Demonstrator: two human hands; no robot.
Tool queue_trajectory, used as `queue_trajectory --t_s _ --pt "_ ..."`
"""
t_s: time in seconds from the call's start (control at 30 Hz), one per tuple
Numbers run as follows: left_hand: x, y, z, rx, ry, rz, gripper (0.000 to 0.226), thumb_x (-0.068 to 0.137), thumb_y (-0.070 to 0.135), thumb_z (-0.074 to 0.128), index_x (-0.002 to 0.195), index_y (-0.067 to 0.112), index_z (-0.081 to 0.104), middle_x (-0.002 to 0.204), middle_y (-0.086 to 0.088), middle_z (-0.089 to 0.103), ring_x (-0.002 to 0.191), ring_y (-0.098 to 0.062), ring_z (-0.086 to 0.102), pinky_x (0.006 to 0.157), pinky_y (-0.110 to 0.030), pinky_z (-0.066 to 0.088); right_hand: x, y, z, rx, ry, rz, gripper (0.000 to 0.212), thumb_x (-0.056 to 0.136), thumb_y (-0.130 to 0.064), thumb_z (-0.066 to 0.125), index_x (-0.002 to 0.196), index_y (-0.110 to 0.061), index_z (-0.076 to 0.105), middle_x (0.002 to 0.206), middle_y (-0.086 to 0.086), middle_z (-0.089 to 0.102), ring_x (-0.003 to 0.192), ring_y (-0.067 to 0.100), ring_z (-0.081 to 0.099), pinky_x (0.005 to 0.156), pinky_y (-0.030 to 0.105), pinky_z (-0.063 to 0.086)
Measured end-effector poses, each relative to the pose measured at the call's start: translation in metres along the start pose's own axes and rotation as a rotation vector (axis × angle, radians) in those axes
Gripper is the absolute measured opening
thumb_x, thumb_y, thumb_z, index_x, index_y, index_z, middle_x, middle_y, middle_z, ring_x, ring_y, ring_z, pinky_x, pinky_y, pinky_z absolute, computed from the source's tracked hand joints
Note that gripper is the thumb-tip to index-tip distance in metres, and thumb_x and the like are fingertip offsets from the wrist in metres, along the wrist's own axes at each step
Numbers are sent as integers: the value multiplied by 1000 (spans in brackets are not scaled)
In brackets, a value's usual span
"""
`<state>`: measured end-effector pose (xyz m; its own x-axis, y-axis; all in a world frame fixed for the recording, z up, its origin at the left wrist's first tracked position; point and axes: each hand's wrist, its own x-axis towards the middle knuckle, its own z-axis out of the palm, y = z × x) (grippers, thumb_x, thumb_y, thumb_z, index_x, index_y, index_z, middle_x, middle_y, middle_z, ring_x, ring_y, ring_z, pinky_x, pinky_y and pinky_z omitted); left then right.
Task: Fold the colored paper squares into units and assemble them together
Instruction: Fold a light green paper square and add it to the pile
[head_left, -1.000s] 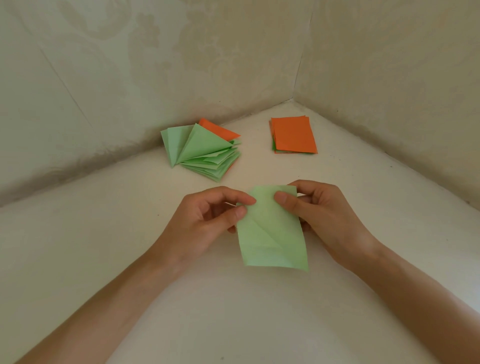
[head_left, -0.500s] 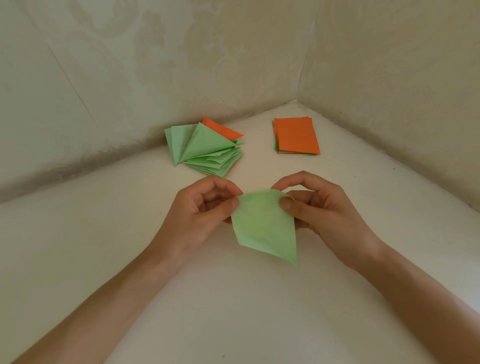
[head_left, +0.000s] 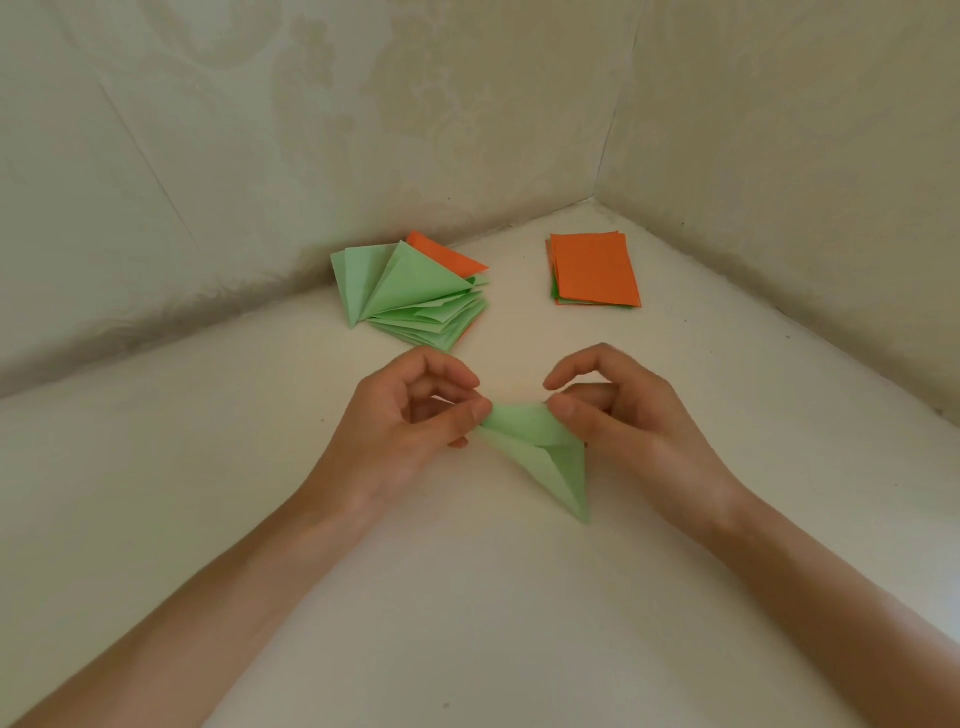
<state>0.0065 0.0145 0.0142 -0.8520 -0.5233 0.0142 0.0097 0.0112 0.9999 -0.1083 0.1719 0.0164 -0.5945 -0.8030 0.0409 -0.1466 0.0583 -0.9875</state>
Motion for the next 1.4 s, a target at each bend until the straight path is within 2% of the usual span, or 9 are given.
queue_trajectory --t_s 0.27,0.57,0.67,0.83,0.9,1.0,1.1,1.23,1.4 --pt "0 0 0 17 -75 -60 10 66 7 73 74 8 66 64 -3 69 61 -10 65 62 -20 55 5 -1 3 -279 -34 -5 20 88 -11 62 75 -25 69 76 -14 70 70 -3 61 67 10 43" --pt "2 1 -10 -62 -142 -42 21 88 -4 55 89 11 69 85 -5 73 79 -13 69 69 -22 55 6 -2 -4 -80 -11 80 19 92 -6 53 88 -9 71 82 4 73 74 11 64 70 23 50" --pt "0 4 -13 -106 -244 0 31 77 -3 51 93 16 71 103 -6 72 93 -16 67 76 -23 53 7 -4 -7 45 14 125 20 92 -5 52 87 -7 71 81 8 71 74 17 62 67 26 50" --pt "2 -2 -5 -10 -108 -19 16 75 -4 70 86 8 66 82 1 73 70 -8 65 65 -18 52 7 -1 -2 41 -36 128 19 92 -2 52 89 -6 70 87 7 72 78 15 63 70 23 50" --pt "5 -6 -4 33 -61 -28 17 78 -8 66 80 9 66 73 2 71 63 -7 63 60 -17 51 6 2 0 -72 -9 64 19 95 -13 51 91 -12 70 90 -6 72 85 9 64 78 20 47" --pt "5 -15 -4 206 21 27 18 78 -2 71 75 16 66 68 6 67 57 -7 59 57 -17 48 5 4 -8 -603 163 -295 30 94 -35 45 102 -17 67 100 -10 65 98 10 54 85 14 38" --pt "1 -19 0 462 63 178 19 79 2 72 75 19 65 69 9 65 60 -2 57 60 -10 42 3 7 -11 -811 40 -568 28 91 -28 49 105 -11 67 98 4 60 90 21 51 82 31 42" --pt "1 -23 -1 678 62 368 15 78 1 71 79 15 65 75 9 60 71 0 54 62 -7 38 3 21 -3 -1051 -175 -600 30 87 -31 52 108 -17 68 99 3 61 89 24 56 72 39 47" --pt "4 -28 -18 983 -78 587 17 82 16 54 86 19 70 87 8 61 80 -8 49 68 -27 40 5 22 -7 -1180 -172 -614 44 83 -13 37 115 -21 67 103 5 62 95 28 58 82 38 46"
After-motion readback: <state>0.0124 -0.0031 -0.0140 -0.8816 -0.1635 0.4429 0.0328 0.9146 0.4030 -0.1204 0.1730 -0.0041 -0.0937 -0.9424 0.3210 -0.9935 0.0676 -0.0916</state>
